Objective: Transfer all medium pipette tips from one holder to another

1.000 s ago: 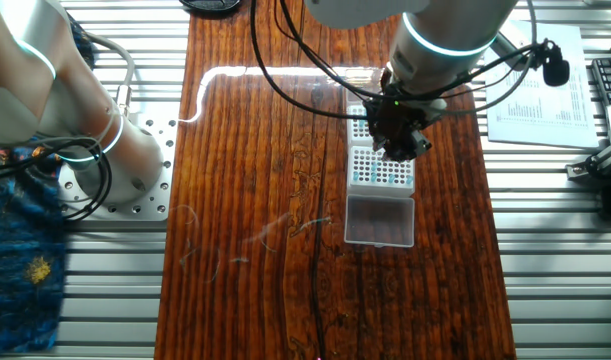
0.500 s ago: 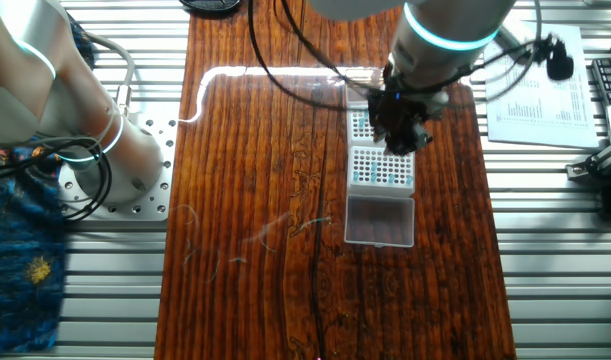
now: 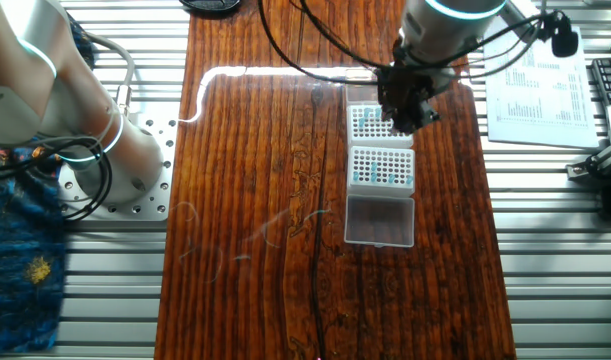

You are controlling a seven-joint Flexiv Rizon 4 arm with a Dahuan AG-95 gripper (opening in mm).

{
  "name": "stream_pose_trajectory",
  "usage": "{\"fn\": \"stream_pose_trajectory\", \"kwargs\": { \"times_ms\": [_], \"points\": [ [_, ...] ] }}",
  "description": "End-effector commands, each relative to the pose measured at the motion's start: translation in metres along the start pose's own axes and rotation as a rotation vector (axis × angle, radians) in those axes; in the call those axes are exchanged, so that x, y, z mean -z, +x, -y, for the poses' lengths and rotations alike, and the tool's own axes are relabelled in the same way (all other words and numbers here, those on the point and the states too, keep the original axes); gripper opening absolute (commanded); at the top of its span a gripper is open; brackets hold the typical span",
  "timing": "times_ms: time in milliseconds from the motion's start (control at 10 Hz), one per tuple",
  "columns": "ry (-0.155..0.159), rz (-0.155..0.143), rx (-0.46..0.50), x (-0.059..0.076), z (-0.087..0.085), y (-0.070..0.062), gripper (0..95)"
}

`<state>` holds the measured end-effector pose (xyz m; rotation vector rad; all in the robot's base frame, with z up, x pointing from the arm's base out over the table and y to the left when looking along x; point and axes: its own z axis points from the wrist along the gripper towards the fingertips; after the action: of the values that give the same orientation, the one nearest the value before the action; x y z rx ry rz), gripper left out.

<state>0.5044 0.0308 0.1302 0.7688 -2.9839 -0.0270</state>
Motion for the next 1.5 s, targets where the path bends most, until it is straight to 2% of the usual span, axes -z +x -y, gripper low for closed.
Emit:
{"fn": "stream_pose_trajectory", "kwargs": {
  "times_ms": [100,200,500,1500],
  "points": [
    [0.005,0.000,-0.011,-0.006,-0.003,-0.003,19.0],
    [0.001,0.001,-0.021,-0.011,-0.005,-0.004,19.0],
    [0.001,0.000,-0.016,-0.015,-0.008,0.000,19.0],
    [0.002,0.000,-0.020,-0.019,-0.014,0.010,19.0]
  ]
}}
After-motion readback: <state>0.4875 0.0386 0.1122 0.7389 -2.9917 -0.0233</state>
